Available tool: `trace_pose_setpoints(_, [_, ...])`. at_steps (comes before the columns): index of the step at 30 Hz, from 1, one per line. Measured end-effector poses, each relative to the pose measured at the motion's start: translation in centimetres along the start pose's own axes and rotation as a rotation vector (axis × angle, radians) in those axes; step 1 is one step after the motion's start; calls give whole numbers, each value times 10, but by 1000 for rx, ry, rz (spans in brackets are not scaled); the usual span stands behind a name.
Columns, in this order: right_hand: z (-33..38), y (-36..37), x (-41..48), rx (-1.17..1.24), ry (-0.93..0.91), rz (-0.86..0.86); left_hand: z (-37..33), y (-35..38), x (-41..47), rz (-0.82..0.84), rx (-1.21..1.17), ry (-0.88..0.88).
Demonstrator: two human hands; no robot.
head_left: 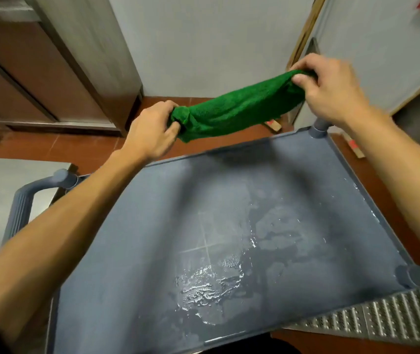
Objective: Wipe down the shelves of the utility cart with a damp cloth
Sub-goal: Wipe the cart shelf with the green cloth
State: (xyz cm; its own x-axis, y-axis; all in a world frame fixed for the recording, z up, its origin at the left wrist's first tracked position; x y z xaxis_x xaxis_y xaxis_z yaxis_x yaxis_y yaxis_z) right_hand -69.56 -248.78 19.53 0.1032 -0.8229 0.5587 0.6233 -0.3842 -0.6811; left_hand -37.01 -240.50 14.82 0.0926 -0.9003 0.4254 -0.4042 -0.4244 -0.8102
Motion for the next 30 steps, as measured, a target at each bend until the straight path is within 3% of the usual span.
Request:
trace_pose_setpoints(6, [-40, 31, -36, -62, 56, 121, 5, 47, -7, 95, 37, 33])
trace_pose_setpoints(14, [-97, 104, -191, -162, 286, 523, 25, 133, -117, 521, 219, 3])
trace_pose_setpoints(19, [-101, 108, -223, -165, 349, 485, 26, 141, -148, 458, 124, -91])
trace_pose_setpoints(30, [-86, 97, -249, -152, 384, 488, 19, 129, -179, 427, 67, -105])
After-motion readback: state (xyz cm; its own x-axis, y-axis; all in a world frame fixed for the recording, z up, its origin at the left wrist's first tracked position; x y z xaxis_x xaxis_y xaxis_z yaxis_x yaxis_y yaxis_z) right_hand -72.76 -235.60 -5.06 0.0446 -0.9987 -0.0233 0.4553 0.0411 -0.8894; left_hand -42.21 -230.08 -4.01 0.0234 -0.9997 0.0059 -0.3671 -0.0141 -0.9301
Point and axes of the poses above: each hand's wrist, its own x-axis towards the middle knuckle, its own y-axis out of the palm, z = x × y, the point moved 2 cm from there along x, towards the middle knuckle, and after that the axes turned 15 degrees about -z, right-handed, at the moved point
